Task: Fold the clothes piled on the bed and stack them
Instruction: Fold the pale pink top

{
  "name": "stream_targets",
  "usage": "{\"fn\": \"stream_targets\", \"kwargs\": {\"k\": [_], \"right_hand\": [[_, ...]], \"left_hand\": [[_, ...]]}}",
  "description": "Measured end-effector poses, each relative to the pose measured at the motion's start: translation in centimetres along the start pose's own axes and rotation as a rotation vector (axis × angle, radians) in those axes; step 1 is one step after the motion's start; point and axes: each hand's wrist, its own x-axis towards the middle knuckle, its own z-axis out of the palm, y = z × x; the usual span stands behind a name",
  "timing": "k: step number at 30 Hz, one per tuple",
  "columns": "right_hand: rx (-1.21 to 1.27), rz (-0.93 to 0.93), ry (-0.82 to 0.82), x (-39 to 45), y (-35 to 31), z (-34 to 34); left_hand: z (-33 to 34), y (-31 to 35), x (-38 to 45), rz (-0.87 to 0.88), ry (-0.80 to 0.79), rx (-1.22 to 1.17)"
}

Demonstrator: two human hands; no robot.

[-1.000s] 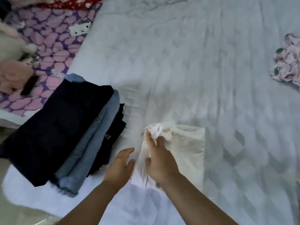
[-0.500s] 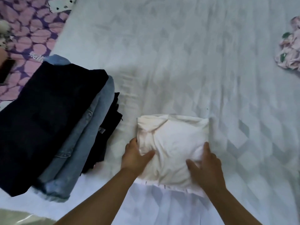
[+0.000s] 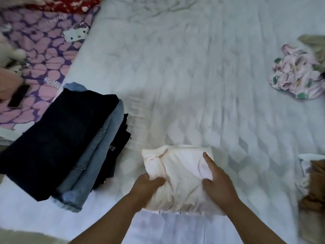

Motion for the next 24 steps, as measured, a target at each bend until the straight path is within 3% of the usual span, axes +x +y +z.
{"fn": "stream_targets", "kwargs": {"k": [5,8,14,19,24], "right_hand": [[0.017,-0.067,-0.025,-2.1,-3.4,-4.6],[-0.001,-0.097,-0.017,-3.5,-5.7,-6.9],[-0.092,-0.185,0.006,-6.1,-11.4,-10.6],[-0.234,-0.368,-0.002,-7.4,-19.2,-12.6],[-0.429,-0.617,0.012,-7.5,-29.5,-12.7]], "left_hand": [[-1.3,2.4,-5.6,0.202,0.164,0.049],[-2.8,3.5,-8.5,0.340,0.106,0.008],[-6.4,5.7,-14.0,0.358,-0.014,0.071],[-10.9,7.2,-18.9,0.543,0.205,0.216],[-17.2,8.4,-22.8,0.675,0.477,0.156]]}}
